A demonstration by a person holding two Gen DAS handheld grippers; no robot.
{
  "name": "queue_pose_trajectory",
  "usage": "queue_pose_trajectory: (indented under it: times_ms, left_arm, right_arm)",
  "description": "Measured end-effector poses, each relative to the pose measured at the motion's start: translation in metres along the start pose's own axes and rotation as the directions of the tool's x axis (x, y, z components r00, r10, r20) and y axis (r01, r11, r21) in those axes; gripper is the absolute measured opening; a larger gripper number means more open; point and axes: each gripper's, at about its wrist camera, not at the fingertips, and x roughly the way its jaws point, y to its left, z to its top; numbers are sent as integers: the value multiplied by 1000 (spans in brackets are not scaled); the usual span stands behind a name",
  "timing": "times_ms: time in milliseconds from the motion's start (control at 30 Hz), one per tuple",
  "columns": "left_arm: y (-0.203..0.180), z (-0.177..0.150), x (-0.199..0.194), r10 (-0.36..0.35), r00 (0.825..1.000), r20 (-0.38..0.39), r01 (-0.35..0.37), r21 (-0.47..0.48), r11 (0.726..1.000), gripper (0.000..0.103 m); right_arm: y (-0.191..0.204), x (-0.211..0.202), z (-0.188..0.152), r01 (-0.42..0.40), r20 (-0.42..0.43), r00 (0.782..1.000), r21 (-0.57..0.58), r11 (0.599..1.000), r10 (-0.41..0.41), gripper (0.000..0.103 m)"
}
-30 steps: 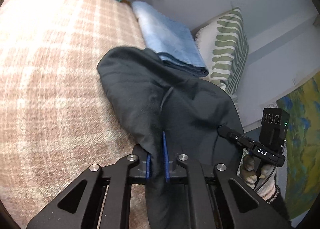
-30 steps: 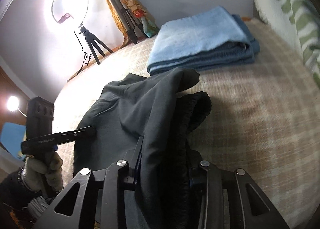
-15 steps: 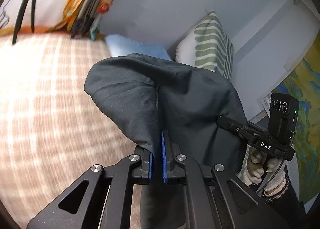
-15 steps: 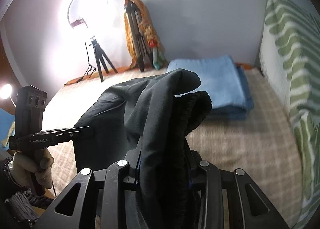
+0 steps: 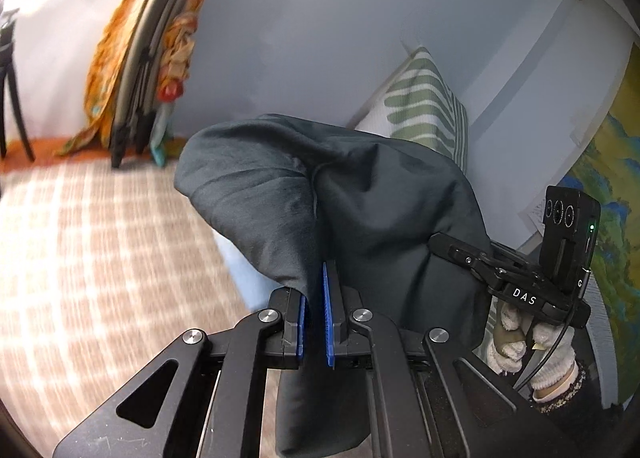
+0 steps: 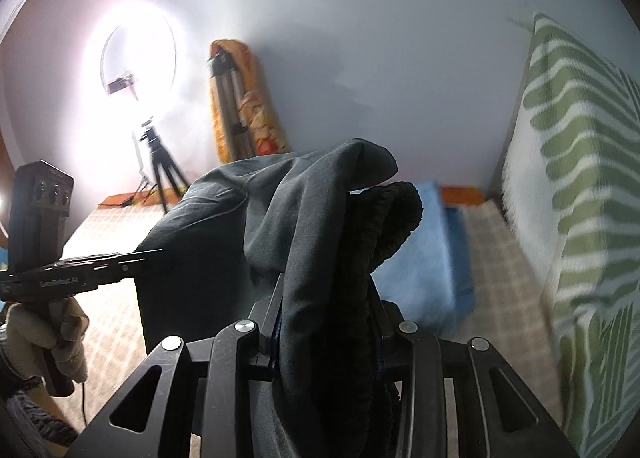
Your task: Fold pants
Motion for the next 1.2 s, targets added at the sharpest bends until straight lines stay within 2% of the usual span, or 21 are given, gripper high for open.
queue_pose_trajectory:
  times_ms: [167, 333, 500, 667, 767, 933, 1100, 1200]
  left_arm:
    - [5, 37, 26, 26, 999, 31, -27, 37, 999, 5]
    - [13, 57, 58, 45, 999, 30, -46, 61, 997, 5]
    - [19, 62, 88, 65, 997, 27, -67, 66, 996, 5]
    - [20, 60, 102, 86, 996, 16, -87, 79, 993, 5]
    - [18, 58, 103, 96, 995, 8, -96, 93, 991, 5]
    - [27, 54, 94, 103, 995, -18, -102, 50, 994, 9]
    - [25, 48, 76, 135, 991, -9, -134, 54, 990, 36]
    - [20, 45, 65, 150, 989, -2, -150, 65, 987, 45]
  right_arm:
    - [-21, 26, 32, 34, 27, 999, 7, 999, -34, 33]
    - [-41, 60, 52, 47, 35, 998, 2, 999, -47, 33]
    - [-62, 103, 60, 61, -12, 998, -5, 998, -61, 33]
    - [-78, 142, 49, 94, -89, 991, -25, 995, -95, 33]
    - [-87, 152, 41, 149, -121, 982, 0, 989, -148, 41]
    - [-99, 142, 40, 243, -117, 965, 47, 969, -236, 69]
    - [-95, 119, 44, 257, -74, 965, 58, 965, -252, 81]
    - [-89, 107, 44, 256, -62, 966, 63, 965, -252, 83]
